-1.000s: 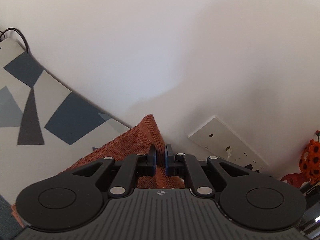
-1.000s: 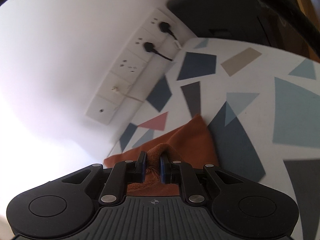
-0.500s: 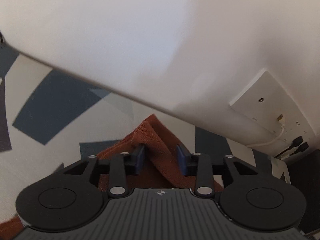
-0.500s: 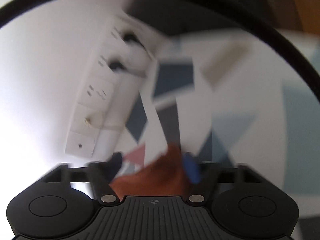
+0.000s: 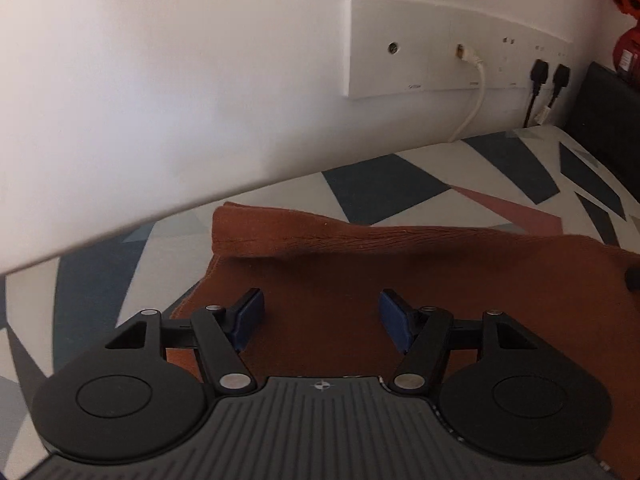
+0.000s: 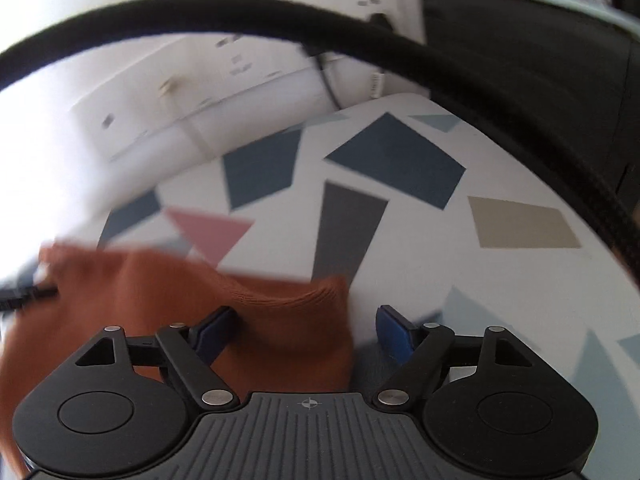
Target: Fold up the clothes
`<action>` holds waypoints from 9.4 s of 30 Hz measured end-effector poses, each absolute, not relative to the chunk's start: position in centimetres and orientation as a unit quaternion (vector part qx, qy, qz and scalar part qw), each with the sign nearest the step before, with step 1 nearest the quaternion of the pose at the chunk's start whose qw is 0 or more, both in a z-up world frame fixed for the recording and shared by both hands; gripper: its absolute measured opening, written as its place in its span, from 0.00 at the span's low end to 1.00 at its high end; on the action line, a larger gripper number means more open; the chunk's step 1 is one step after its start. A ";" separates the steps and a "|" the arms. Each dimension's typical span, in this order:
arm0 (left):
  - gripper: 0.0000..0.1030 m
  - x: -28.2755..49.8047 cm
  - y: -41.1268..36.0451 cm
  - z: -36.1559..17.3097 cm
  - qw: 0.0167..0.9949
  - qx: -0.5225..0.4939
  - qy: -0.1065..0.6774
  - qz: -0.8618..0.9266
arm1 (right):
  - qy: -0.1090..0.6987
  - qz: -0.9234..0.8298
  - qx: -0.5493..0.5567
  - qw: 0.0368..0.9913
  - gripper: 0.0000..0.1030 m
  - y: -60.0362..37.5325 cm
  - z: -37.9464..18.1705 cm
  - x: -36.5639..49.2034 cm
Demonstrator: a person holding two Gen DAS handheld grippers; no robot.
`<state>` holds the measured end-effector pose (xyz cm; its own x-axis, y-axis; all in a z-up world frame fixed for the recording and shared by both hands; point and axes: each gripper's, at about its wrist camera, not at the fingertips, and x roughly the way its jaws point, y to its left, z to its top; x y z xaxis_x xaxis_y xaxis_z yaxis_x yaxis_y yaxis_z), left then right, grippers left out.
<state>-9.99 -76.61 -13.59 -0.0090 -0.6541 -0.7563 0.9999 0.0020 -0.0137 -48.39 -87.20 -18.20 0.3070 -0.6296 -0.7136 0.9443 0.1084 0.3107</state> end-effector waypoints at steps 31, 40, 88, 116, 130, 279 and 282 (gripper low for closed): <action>0.93 -5.8 -66.6 -15.4 0.651 0.269 0.402 -0.585 | 0.294 -0.499 0.337 0.742 0.88 -81.2 -18.7 -45.1; 0.92 -5.8 -57.2 -14.9 0.650 0.264 0.431 -0.567 | 0.316 -0.460 0.321 0.766 0.87 -76.5 -18.5 -44.7; 1.00 -3.7 -52.5 -15.3 0.669 0.286 0.425 -0.539 | 0.335 -0.456 0.295 0.770 0.99 -68.6 -18.4 -41.1; 0.94 -2.4 -50.6 -14.8 0.506 0.205 0.490 -0.679 | 0.331 -0.456 0.297 0.771 0.99 -68.5 -18.3 -41.1; 0.98 -5.7 -50.4 -14.8 0.535 0.277 0.428 -0.674 | 0.307 -0.453 0.376 0.747 0.99 -69.9 -17.8 -46.3; 0.25 79.2 111.1 7.2 0.970 -0.134 0.201 0.023 | 0.247 0.358 0.171 0.884 0.23 80.9 6.6 99.9; 0.25 82.8 111.9 6.5 0.966 -0.132 0.219 0.038 | 0.266 0.369 0.167 0.875 0.23 83.0 5.7 104.5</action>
<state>82.80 111.86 6.52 0.9013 0.0162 -0.4329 -0.1315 0.9624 -0.2377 104.49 83.03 5.68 0.5868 0.7338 -0.3423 -0.5561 0.6725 0.4883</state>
